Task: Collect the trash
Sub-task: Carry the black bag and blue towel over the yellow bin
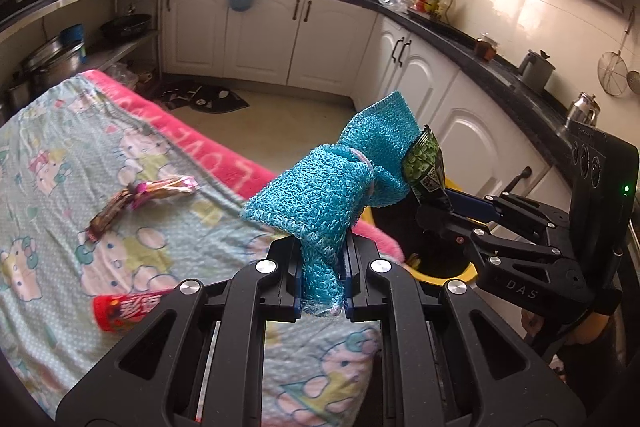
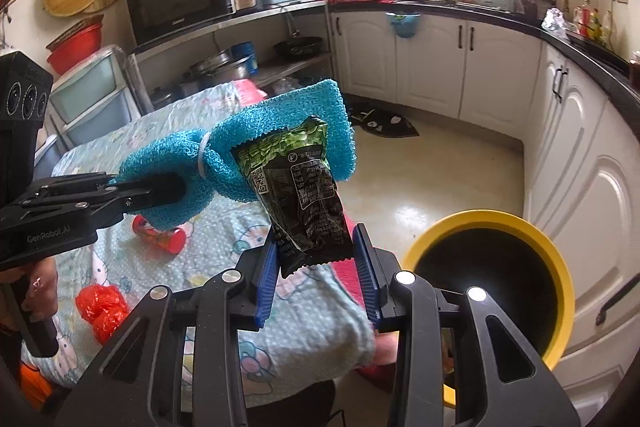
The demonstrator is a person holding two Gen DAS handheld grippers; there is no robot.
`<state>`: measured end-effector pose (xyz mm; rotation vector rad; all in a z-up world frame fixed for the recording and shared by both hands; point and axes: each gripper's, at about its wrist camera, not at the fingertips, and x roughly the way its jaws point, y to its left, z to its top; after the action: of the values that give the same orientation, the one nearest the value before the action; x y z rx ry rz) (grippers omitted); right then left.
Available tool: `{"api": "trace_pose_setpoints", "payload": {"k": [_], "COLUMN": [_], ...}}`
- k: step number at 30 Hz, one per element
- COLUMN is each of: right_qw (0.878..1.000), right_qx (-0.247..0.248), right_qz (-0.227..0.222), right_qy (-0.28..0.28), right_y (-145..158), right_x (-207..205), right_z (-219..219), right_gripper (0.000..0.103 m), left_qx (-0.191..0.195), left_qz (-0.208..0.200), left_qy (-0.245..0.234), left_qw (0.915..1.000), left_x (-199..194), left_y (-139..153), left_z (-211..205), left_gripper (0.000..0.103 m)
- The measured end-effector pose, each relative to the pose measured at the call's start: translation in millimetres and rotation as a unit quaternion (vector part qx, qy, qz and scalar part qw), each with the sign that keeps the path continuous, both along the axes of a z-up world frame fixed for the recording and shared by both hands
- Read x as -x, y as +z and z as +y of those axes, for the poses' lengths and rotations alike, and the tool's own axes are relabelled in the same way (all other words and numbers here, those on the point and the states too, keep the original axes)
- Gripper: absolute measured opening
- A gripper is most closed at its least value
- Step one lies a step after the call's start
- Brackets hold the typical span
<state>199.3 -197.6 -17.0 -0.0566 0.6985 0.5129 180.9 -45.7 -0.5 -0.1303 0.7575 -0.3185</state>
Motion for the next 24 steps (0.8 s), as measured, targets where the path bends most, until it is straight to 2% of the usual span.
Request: {"api": "trace_pose_setpoints", "payload": {"k": [14,24], "right_qw": [0.998,0.991], "right_qx": [-0.006,-0.016], "right_qz": [-0.014,-0.012], "right_qy": [-0.06,-0.134], "right_y": [12,9], "right_x": [6,6], "right_z": [-55,-104], "right_gripper": [0.034,0.034], "left_qx": [0.032,0.031], "left_qz": [-0.016,-0.019], "left_qy": [-0.023,-0.045], "left_qw": [0.9991,0.9983], "left_x": [-11,-19], "left_y": [5,-4], "left_z": [-48,-86], "left_gripper": [0.009,0.009]}}
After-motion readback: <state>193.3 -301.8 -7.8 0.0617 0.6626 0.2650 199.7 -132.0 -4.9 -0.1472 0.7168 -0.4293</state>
